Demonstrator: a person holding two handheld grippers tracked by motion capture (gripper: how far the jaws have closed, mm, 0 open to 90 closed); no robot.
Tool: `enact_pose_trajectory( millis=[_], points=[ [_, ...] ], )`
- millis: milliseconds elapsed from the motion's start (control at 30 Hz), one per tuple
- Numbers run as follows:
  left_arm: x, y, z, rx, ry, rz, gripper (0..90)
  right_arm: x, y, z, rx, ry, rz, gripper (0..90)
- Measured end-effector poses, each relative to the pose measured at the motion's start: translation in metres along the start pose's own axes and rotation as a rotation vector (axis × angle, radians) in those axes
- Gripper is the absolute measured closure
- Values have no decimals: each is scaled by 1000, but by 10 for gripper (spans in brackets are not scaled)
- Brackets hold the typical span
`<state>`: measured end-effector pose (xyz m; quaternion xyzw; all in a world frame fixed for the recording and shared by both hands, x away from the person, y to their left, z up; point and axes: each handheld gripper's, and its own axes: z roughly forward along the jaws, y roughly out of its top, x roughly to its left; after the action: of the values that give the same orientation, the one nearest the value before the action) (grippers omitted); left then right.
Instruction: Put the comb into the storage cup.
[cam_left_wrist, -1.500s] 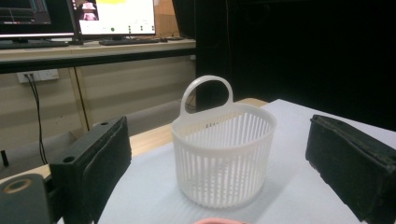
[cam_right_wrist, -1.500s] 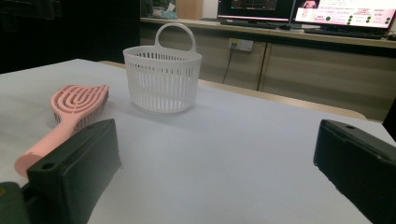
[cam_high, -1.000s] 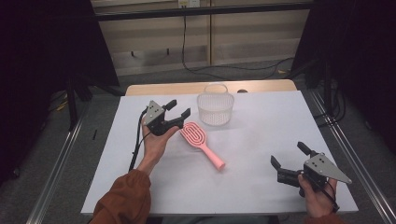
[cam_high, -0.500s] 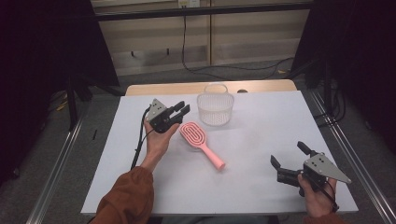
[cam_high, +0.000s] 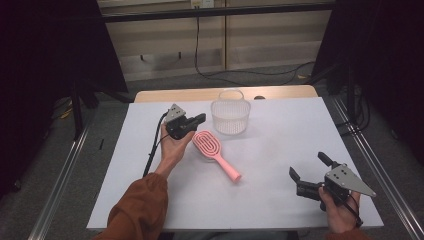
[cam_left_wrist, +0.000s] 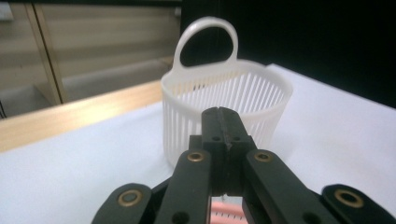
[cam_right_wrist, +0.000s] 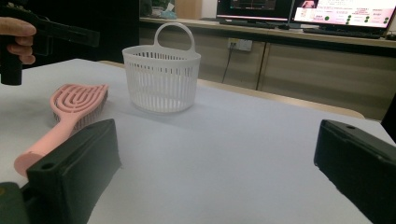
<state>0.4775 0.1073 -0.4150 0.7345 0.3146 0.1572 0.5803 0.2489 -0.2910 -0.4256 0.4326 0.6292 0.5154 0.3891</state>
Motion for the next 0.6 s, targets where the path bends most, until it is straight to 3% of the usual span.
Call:
enact_pose_trajectory(
  millis=[133, 400, 600],
  points=[
    [2, 1, 5, 56, -3, -19, 900, 0, 0, 0, 1, 0, 1, 0],
    [2, 9, 13, 188, -22, -6, 900, 0, 0, 0, 3, 3, -2, 0],
    [-4, 14, 24, 326, -67, 50, 900, 0, 0, 1, 5, 6, 1, 0]
  ],
)
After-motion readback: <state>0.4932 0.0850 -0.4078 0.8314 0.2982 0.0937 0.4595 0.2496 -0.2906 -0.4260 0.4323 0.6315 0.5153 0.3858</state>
